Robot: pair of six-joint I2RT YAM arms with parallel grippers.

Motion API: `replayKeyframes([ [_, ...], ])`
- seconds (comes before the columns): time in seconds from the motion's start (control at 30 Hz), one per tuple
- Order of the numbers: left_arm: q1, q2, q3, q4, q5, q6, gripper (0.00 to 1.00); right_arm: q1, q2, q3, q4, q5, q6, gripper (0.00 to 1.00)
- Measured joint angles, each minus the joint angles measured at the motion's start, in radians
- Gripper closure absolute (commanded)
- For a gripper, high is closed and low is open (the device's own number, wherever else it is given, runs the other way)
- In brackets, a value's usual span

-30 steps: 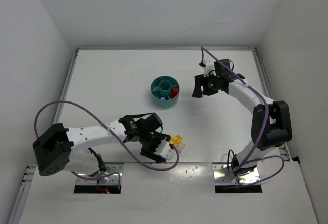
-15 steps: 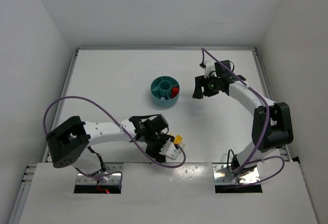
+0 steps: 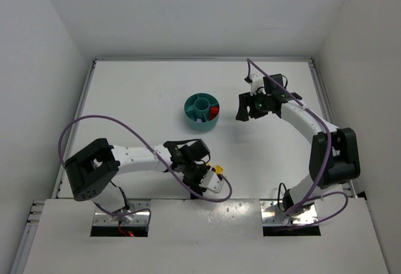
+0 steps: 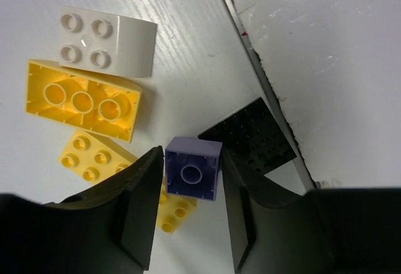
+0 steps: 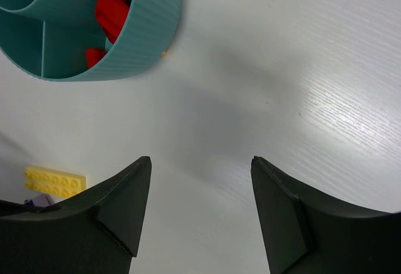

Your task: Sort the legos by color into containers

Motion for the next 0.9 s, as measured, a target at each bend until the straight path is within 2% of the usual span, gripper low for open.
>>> replayKeyframes([
  [0.2, 0.000, 0.003, 0.000, 0.026, -0.020, -0.014, 0.72, 0.000, 0.000, 0.000, -0.001, 0.000, -0.007, 0.35],
  [0.27, 0.003, 0.000, 0.000, 0.031, -0.027, -0.031, 0.72, 0.000, 0.000, 0.000, -0.002, 0.000, -0.008, 0.35],
  [0.37, 0.035, -0.039, 0.000, 0.031, -0.020, -0.097, 0.79, 0.000, 0.000, 0.000, -0.002, 0.000, -0.008, 0.35],
  [0.57, 0.239, -0.217, 0.035, 0.134, -0.015, -0.369, 0.85, 0.000, 0.001, 0.000, -0.001, -0.001, -0.007, 0.35],
  [0.73, 0.400, -0.353, 0.047, 0.292, -0.092, -0.601, 0.88, 0.000, 0.006, 0.001, -0.001, -0.007, -0.007, 0.35],
  [0.9, 0.497, -0.354, 0.047, 0.372, -0.154, -0.757, 0.88, 0.000, 0.032, 0.003, -0.002, -0.019, -0.007, 0.35],
])
